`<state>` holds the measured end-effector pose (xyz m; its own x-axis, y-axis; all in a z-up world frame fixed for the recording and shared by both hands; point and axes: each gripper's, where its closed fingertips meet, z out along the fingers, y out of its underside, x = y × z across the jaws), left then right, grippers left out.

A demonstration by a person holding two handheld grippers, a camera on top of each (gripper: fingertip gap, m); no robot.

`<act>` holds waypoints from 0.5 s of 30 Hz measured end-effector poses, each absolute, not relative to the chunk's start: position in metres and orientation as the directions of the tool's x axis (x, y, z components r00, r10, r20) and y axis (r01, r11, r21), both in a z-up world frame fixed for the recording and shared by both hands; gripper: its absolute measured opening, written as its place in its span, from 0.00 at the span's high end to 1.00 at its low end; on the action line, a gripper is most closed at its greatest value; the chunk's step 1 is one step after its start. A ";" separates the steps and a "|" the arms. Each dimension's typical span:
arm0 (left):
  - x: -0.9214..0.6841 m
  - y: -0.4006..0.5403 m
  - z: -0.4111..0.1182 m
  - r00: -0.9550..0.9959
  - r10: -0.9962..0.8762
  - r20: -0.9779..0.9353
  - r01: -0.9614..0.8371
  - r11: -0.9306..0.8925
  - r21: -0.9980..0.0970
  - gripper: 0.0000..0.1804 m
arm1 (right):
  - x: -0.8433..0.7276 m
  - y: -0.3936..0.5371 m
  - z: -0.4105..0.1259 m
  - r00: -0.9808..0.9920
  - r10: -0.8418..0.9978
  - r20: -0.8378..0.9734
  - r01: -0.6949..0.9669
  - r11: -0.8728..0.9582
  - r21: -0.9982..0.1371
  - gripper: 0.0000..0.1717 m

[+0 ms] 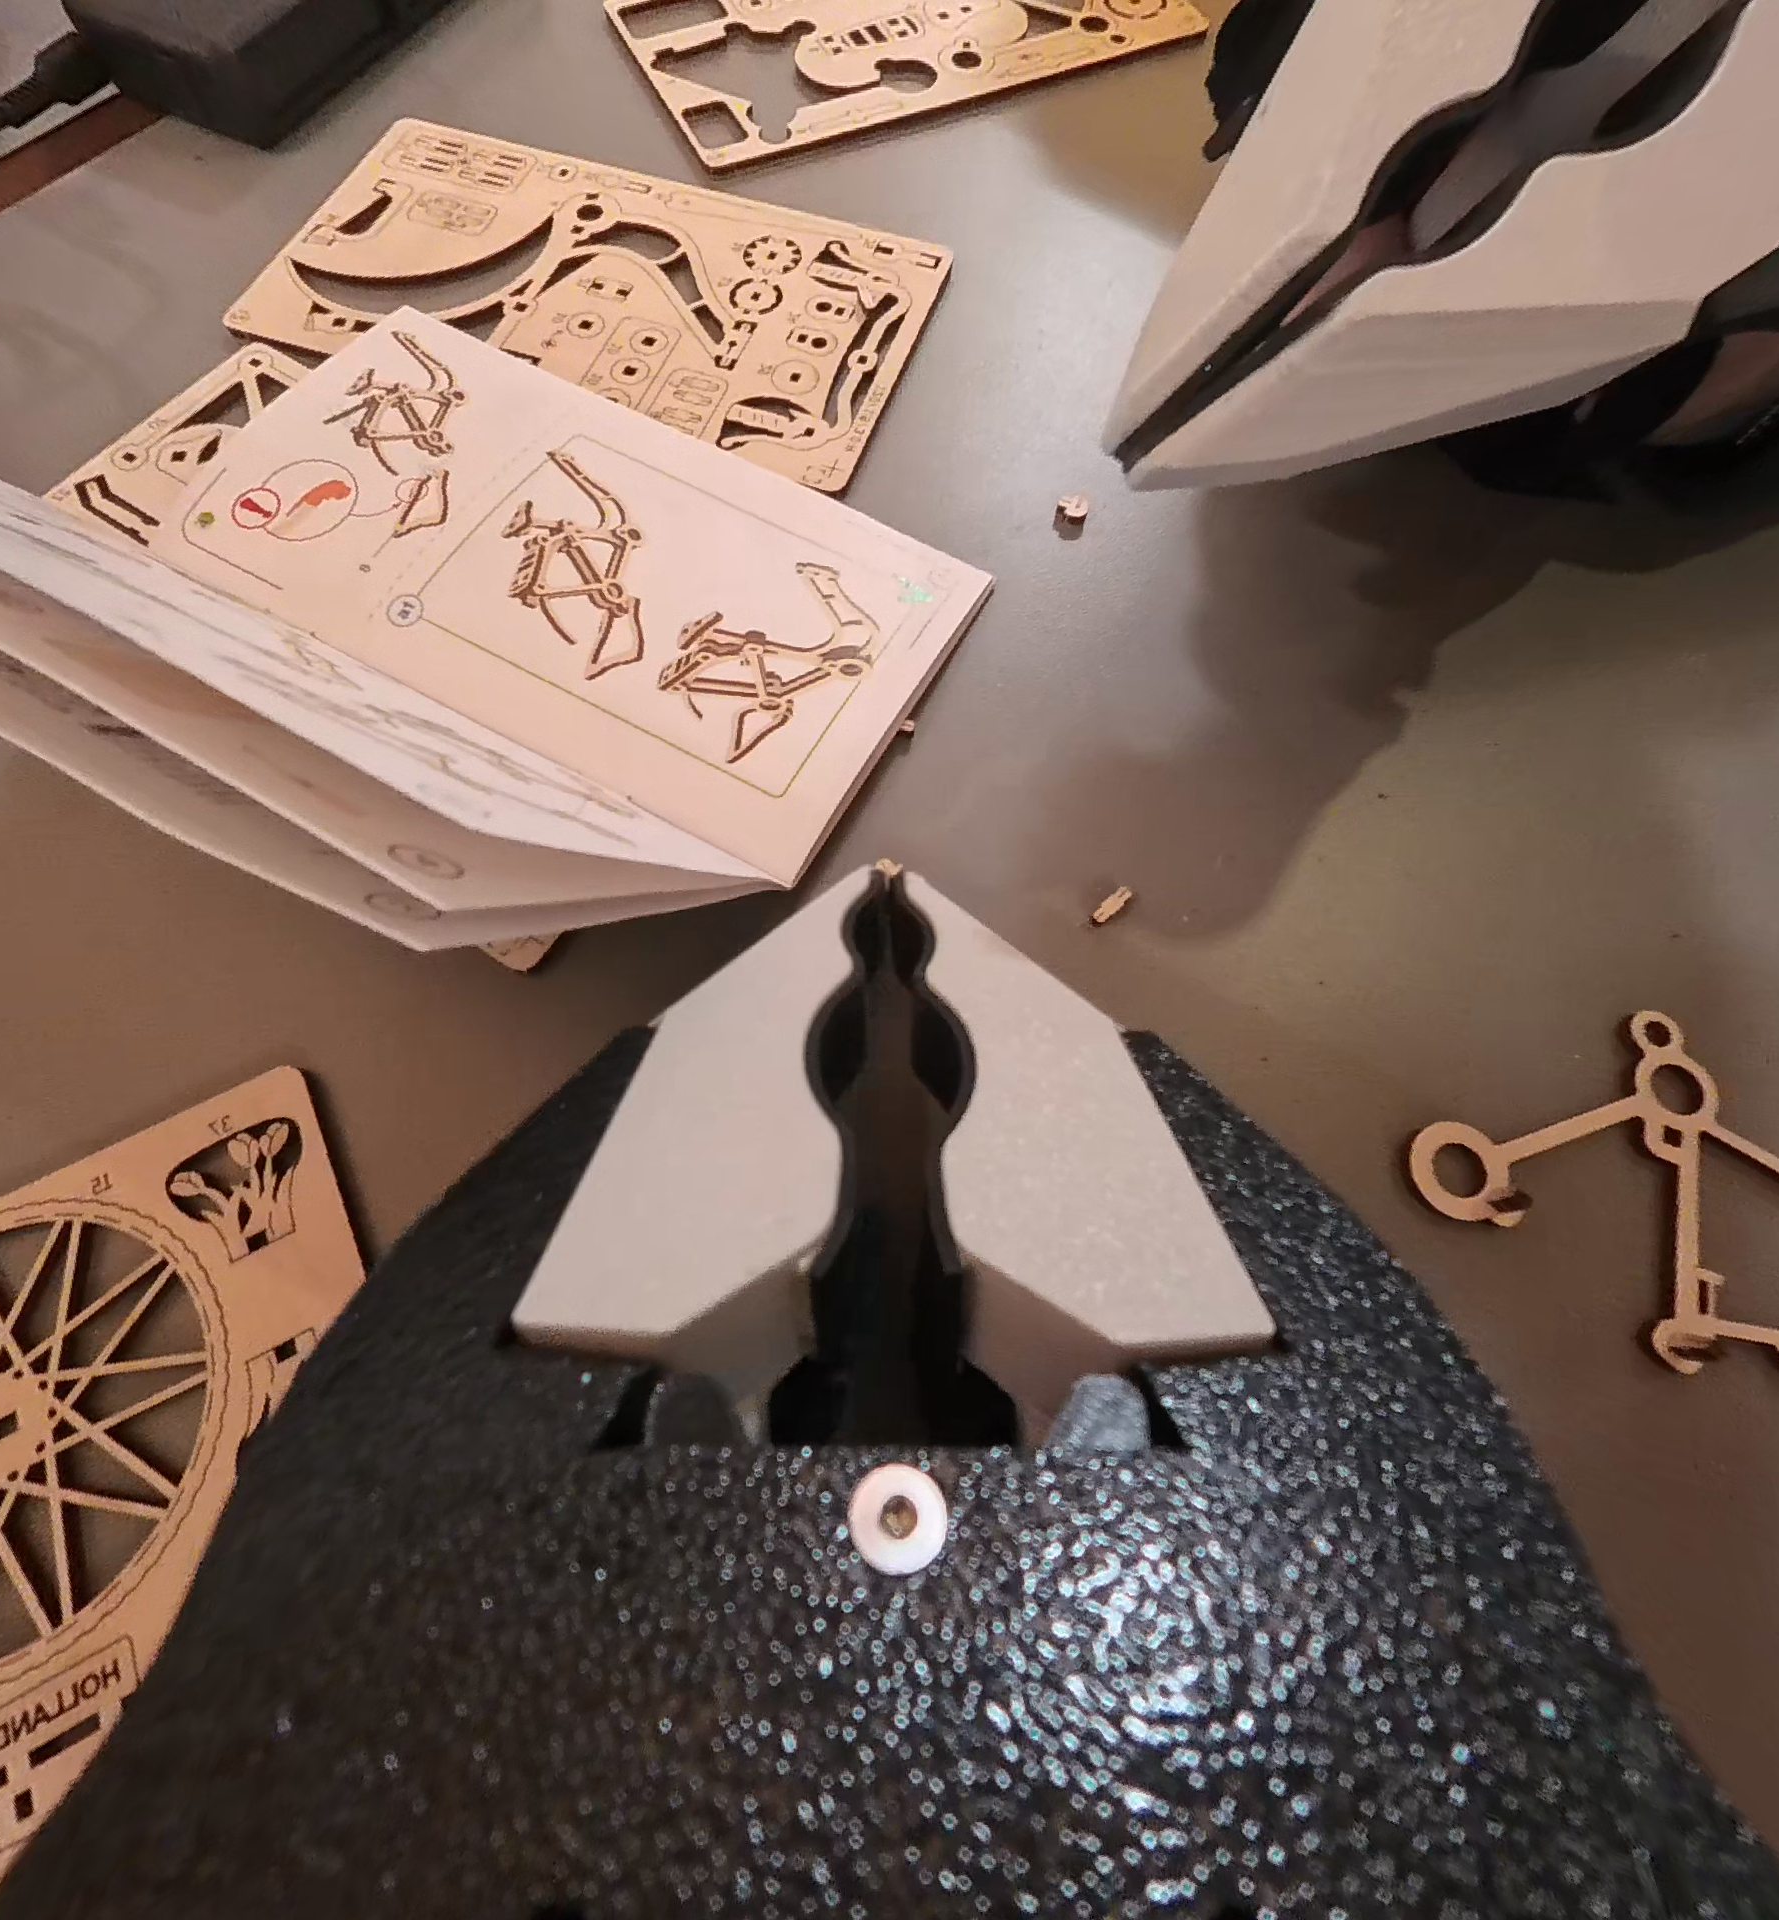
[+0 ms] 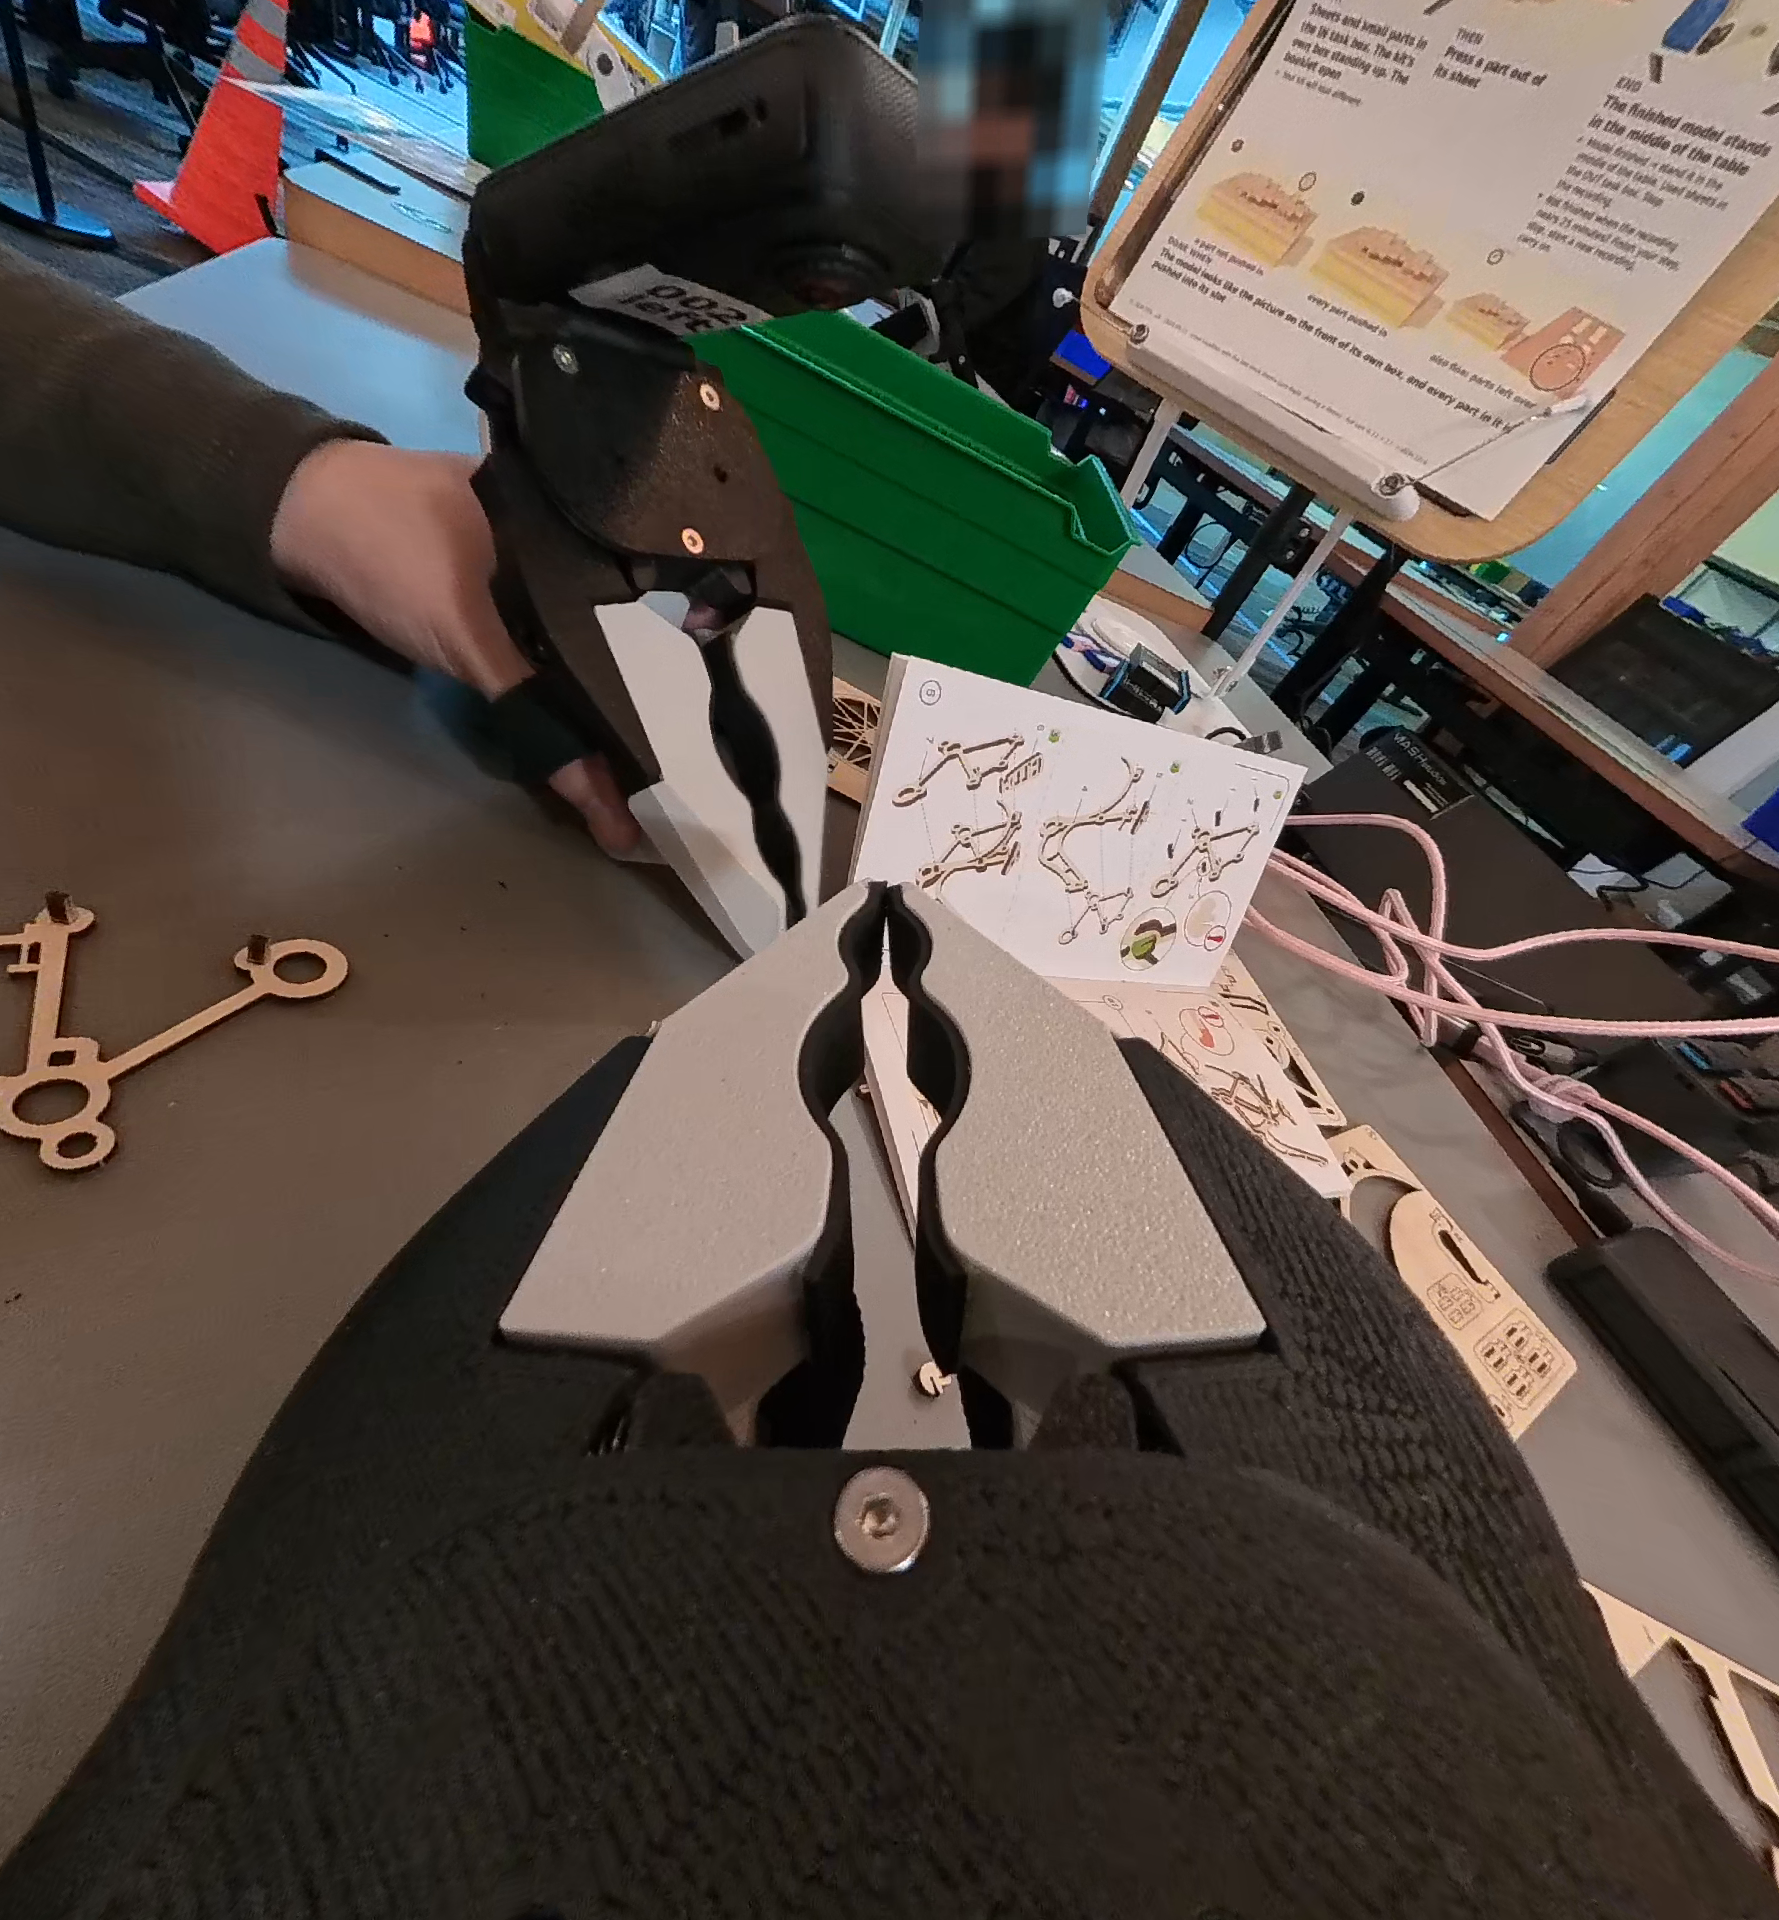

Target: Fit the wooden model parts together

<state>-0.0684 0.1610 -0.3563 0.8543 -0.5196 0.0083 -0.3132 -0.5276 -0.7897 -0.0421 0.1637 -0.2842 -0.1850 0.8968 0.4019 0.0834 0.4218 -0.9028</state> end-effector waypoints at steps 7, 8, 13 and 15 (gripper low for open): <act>-0.067 0.160 -0.356 0.845 -0.535 0.009 -0.322 -0.522 -0.789 1.00 | -0.042 0.163 -0.285 -0.186 0.895 0.406 0.084 0.427 -0.901 1.00; -0.067 0.160 -0.356 0.844 -0.537 0.009 -0.324 -0.522 -0.789 1.00 | -0.042 0.163 -0.285 -0.187 0.894 0.407 0.084 0.428 -0.900 1.00; -0.064 0.157 -0.356 0.830 -0.558 0.008 -0.337 -0.513 -0.789 1.00 | -0.042 0.163 -0.285 -0.187 0.894 0.406 0.083 0.427 -0.901 1.00; -0.059 0.154 -0.356 0.808 -0.590 0.012 -0.354 -0.501 -0.789 1.00 | -0.042 0.163 -0.285 -0.187 0.894 0.407 0.083 0.428 -0.900 1.00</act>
